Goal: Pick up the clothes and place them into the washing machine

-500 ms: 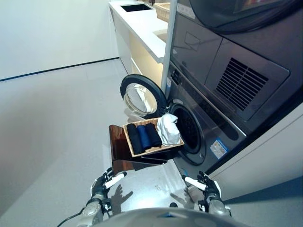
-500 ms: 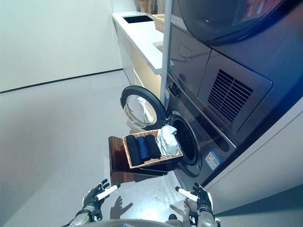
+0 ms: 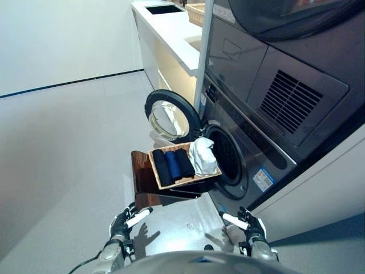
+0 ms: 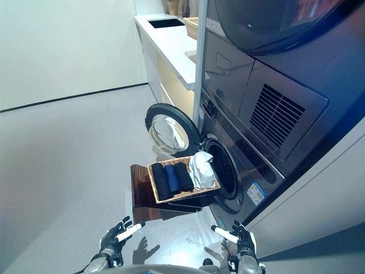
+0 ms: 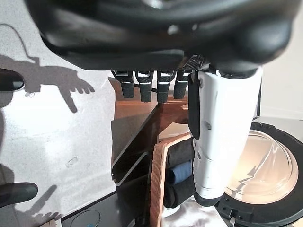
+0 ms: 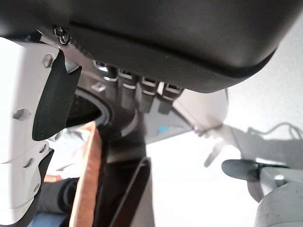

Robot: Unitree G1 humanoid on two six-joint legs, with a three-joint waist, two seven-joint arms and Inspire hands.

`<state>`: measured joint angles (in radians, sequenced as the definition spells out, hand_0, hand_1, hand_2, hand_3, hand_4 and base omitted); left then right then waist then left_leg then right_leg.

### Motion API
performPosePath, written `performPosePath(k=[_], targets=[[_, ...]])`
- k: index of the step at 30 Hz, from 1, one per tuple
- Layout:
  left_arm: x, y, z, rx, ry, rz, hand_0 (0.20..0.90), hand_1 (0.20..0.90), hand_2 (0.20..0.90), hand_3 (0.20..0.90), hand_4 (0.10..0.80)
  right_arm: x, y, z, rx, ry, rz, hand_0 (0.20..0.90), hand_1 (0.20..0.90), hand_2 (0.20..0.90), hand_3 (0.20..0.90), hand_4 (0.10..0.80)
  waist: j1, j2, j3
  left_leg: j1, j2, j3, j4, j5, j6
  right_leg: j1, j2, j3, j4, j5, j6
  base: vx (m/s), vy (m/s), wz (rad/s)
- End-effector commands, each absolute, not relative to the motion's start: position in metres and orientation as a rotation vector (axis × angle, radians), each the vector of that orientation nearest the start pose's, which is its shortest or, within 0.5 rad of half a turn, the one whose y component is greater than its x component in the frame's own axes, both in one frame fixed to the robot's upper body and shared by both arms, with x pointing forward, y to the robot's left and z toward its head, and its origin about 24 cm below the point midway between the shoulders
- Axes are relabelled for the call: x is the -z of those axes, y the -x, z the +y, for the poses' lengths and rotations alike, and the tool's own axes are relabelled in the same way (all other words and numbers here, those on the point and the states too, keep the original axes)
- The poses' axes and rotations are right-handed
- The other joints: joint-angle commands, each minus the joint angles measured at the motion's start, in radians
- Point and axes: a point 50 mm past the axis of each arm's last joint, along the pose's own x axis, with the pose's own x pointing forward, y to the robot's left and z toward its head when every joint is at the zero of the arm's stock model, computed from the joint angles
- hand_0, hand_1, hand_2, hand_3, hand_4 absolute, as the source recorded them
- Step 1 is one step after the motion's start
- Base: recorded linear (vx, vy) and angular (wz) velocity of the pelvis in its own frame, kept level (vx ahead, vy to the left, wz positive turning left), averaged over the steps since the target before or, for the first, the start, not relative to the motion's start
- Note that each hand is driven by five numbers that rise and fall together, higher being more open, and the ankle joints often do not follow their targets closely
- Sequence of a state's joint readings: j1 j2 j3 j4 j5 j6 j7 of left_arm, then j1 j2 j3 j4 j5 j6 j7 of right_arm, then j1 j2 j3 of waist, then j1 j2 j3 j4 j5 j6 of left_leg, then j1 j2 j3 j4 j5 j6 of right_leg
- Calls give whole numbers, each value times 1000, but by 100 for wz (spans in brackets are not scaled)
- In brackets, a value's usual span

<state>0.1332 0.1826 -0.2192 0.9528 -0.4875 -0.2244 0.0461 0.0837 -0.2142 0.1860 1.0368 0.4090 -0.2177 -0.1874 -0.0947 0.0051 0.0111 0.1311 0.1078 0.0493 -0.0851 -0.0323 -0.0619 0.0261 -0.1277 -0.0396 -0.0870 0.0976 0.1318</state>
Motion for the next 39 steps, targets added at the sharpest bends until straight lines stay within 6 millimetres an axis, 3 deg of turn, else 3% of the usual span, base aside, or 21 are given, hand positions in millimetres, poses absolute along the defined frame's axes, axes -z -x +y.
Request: performPosePath(k=[1, 9, 14, 20, 23, 24, 27, 28, 29, 33, 34, 35, 39], targets=[[132, -144, 205, -211, 114, 742, 900, 900, 900, 900, 800, 128, -149, -232, 367, 13, 743, 900, 900, 900, 900, 800, -5, -37, 15, -53, -25, -23, -2, 15, -19, 14, -62, -13, 23, -9, 66, -4, 56, 0], [127, -153, 202, -197, 114, 710, 900, 900, 900, 900, 800, 125, -153, -236, 383, 9, 735, 900, 900, 900, 900, 800, -4, -39, 40, -44, -35, -45, -2, 17, 1, -8, -77, -24, 110, -37, 71, 29, 62, 5], [127, -151, 206, -226, 129, 706, 900, 900, 900, 900, 800, 126, -153, -233, 388, -2, 743, 900, 900, 900, 900, 800, 11, -65, 46, -33, -56, -43, 2, -2, 22, -5, -100, -22, 128, -28, 87, 58, 66, 10], [123, -155, 212, -243, 127, 683, 900, 900, 900, 900, 800, 128, -153, -235, 424, -42, 752, 900, 900, 900, 900, 800, 25, -87, 50, -49, -110, -38, 91, -63, 58, -25, -159, 9, 212, 47, 103, 55, 97, 0], [116, -163, 214, -231, 117, 642, 900, 900, 900, 900, 800, 126, -155, -238, 441, -54, 738, 900, 900, 900, 900, 800, 20, -79, 60, -67, -149, -45, 144, -90, 80, -60, -184, 36, 295, 113, 84, 53, 181, 2], [113, -168, 216, -223, 100, 627, 900, 900, 900, 900, 800, 125, -156, -241, 451, -57, 733, 900, 900, 900, 900, 800, 10, -65, 71, -63, -169, -60, 159, -103, 98, -96, -183, 59, 369, 138, 54, 54, 200, 5], [112, -169, 219, -223, 88, 625, 900, 900, 900, 900, 800, 125, -155, -242, 452, -55, 736, 900, 900, 900, 900, 800, 6, -52, 82, -55, -182, -63, 168, -112, 117, -141, -183, 64, 449, 162, 37, 36, 175, 8], [112, -168, 221, -231, 84, 628, 900, 900, 900, 900, 800, 125, -155, -242, 452, -54, 737, 900, 900, 900, 900, 800, 8, -48, 89, -46, -191, -58, 169, -118, 126, -156, -191, 52, 473, 170, 29, 60, 212, 7], [112, -167, 224, -238, 82, 632, 900, 900, 900, 900, 800, 126, -153, -242, 452, -55, 740, 900, 900, 900, 900, 800, 12, -38, 99, -33, -189, -40, 164, -123, 130, -183, -194, 10, 483, 135, 21, 54, 138, -2], [113, -166, 224, -242, 88, 638, 900, 900, 900, 900, 800, 126, -151, -244, 464, -59, 745, 900, 900, 900, 900, 800, 2, -30, 108, -18, -175, -38, 151, -132, 117, -213, -178, -56, 419, 65, 17, 115, 1, -15], [114, -165, 223, -244, 95, 645, 900, 900, 900, 900, 800, 127, -148, -245, 475, -60, 751, 900, 900, 900, 900, 800, -14, -31, 115, 12, -164, -42, 132, -141, 97, -235, -177, -116, 296, 61, 36, 209, -89, -10], [115, -164, 223, -247, 98, 650, 900, 900, 900, 900, 800, 128, -147, -245, 478, -62, 753, 900, 900, 900, 900, 800, -23, -33, 117, 29, -158, -47, 123, -145, 88, -240, -171, -126, 245, 70, 44, 298, -123, -12], [118, -158, 222, -253, 105, 661, 900, 900, 900, 900, 800, 132, -138, -244, 497, -80, 774, 900, 900, 900, 900, 800, -72, -41, 126, 95, -123, -78, 86, -159, 54, -293, -117, -62, 93, 153, 88, 245, -91, 22]])
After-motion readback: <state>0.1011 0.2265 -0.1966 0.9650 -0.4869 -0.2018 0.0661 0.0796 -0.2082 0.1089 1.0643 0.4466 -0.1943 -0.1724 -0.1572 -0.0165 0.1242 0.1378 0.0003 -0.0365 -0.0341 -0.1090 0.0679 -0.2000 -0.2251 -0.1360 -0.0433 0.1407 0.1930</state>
